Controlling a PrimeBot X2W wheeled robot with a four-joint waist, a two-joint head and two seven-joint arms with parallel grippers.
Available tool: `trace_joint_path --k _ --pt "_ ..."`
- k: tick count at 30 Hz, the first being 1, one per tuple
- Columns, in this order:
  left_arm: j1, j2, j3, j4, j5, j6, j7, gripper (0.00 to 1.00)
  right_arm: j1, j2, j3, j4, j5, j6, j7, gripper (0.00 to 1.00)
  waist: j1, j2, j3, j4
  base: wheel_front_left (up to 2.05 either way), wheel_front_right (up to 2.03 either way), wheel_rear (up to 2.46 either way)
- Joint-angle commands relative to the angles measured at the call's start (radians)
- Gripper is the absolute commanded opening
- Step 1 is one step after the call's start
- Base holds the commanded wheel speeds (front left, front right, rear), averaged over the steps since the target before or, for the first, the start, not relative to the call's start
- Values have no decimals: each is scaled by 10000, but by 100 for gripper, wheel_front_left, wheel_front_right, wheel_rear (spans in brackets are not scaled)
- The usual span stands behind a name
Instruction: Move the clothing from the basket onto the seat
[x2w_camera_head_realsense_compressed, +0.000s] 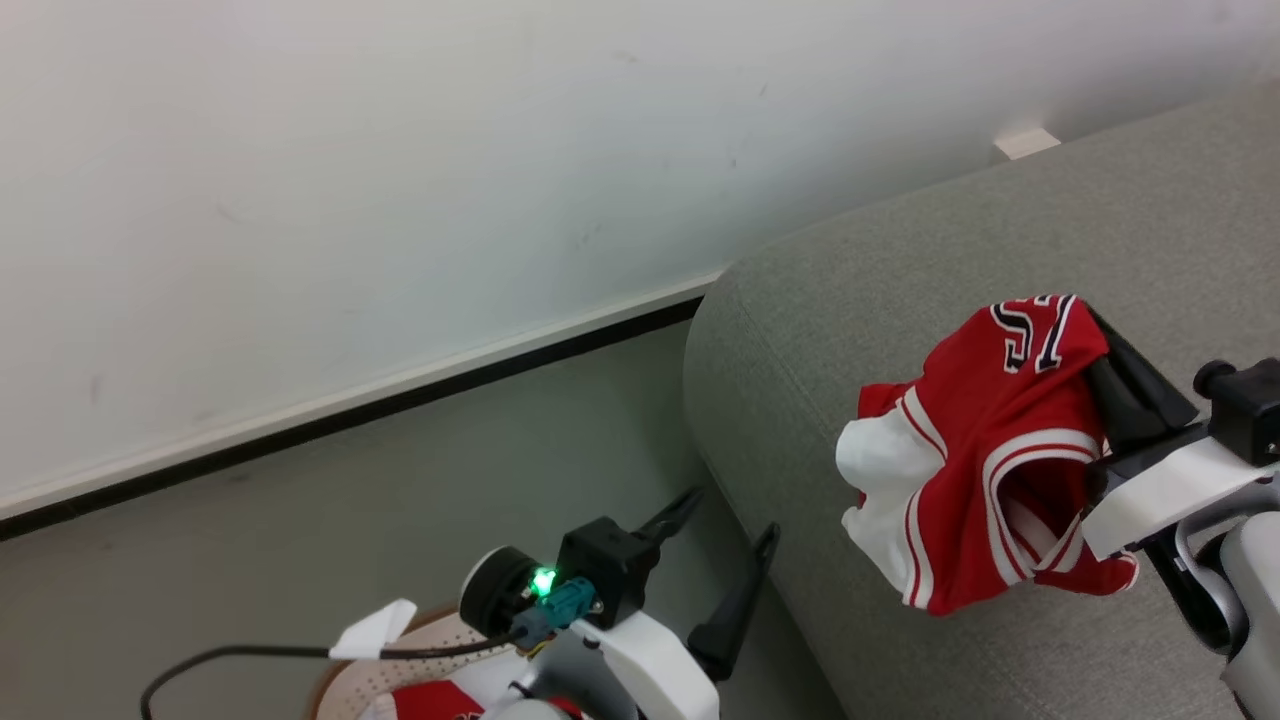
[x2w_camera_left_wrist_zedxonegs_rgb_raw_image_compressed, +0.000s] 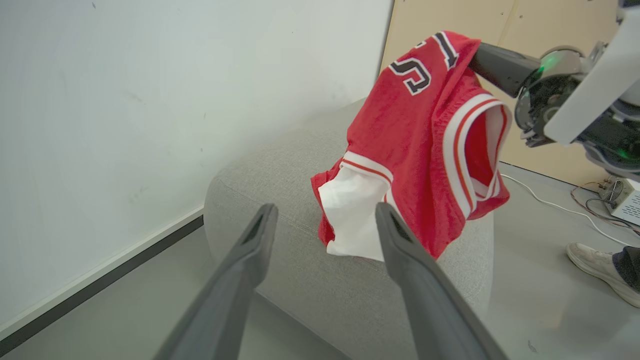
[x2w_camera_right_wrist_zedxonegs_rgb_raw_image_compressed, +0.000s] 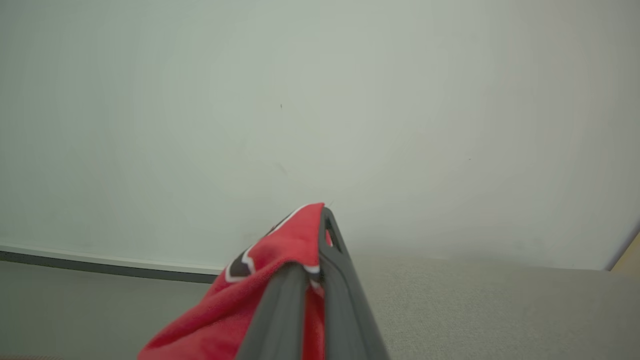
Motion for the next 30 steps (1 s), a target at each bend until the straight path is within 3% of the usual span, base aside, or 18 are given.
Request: trace_joint_path --k 1,7,13,22,27,30 --pt "-175 61 10 -67 145 -32 66 100 34 -12 -171 -158 -96 -25 9 0 0 -1 363 9 0 0 0" --pt "-1170 284 44 -405 520 -191 359 100 -762 31 -1392 -649 -489 -25 215 0 0 -1 2019 495 0 0 0" --pt "-2441 535 214 -693 950 -393 672 100 -2729 -67 -2816 -634 -833 -25 521 0 0 -1 4064 1005 0 0 0" --pt "-3412 756 347 -880 1230 -557 648 100 -5421 -1180 -4790 934 -1867 -23 1079 0 0 -1 5687 1529 0 0 0" --pt "-3509 719 305 -831 1264 -547 519 100 -5558 -1440 -5514 2173 -2418 -25 1182 0 0 -1 5895 1783 0 0 0" --pt "-3353 732 296 -733 1184 -514 375 100 -5072 -1179 -6108 3266 -2913 -25 1016 0 0 -1 5794 1872 0 0 0"
